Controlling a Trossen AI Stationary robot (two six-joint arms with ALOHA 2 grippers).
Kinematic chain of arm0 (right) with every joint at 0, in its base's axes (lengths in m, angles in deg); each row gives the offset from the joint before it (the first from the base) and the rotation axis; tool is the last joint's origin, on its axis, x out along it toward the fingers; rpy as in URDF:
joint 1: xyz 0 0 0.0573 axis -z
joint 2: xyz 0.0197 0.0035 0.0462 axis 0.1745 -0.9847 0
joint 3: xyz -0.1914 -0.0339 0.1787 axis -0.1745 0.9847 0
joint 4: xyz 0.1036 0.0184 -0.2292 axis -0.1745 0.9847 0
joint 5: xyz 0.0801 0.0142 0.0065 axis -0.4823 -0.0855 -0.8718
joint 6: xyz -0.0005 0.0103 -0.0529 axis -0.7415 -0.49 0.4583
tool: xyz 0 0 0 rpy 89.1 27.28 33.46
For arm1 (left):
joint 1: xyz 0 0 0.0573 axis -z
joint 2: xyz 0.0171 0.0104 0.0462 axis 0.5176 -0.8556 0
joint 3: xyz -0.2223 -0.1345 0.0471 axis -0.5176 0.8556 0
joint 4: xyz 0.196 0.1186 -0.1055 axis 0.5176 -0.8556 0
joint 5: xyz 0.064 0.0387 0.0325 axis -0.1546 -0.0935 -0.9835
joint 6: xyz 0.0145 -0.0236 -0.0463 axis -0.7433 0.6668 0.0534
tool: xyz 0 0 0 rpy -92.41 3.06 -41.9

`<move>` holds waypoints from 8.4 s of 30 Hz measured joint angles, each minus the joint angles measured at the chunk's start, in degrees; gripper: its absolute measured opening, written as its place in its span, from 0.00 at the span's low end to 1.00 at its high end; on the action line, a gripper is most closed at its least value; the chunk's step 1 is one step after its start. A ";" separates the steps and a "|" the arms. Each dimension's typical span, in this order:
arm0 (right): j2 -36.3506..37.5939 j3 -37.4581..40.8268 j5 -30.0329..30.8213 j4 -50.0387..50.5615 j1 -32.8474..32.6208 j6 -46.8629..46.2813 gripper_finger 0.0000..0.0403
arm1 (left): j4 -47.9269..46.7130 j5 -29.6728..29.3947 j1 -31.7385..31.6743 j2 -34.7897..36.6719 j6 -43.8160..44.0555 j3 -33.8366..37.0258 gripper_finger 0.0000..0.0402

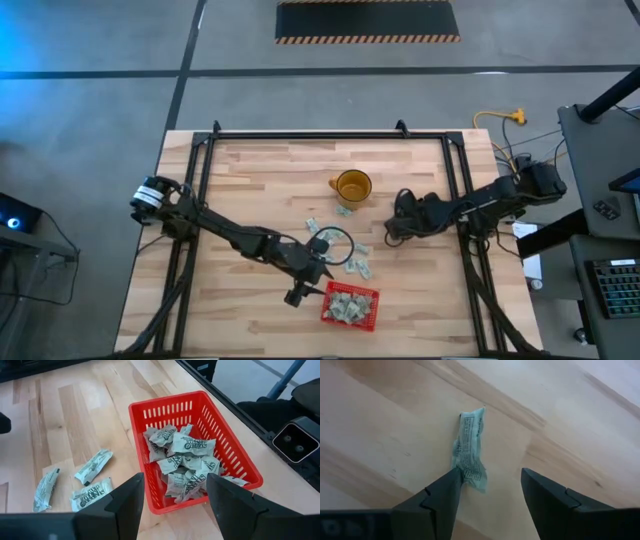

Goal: Pick and place Stevia / Truvia into bins
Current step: Put the stevia packet into the bin

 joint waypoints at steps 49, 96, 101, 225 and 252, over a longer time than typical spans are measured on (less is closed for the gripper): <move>7.98 -12.26 -1.87 -4.94 -28.06 19.25 0.03 | -11.94 -2.87 0.30 0.00 4.40 1.95 0.49; -17.11 -36.26 -15.17 -5.67 -32.14 41.23 0.03 | -39.19 -23.94 2.14 8.54 32.64 6.29 0.49; -17.11 -36.23 -15.17 -5.90 -32.09 41.01 0.03 | -42.75 -25.90 2.07 8.72 37.19 8.79 0.49; -17.07 -40.15 -4.63 22.93 -30.00 27.73 0.16 | 13.91 -14.14 4.98 -5.30 -4.82 1.66 0.41; -15.05 -25.83 -9.83 1.13 -15.84 45.15 0.15 | -4.55 -32.79 4.67 8.70 -0.11 9.31 0.43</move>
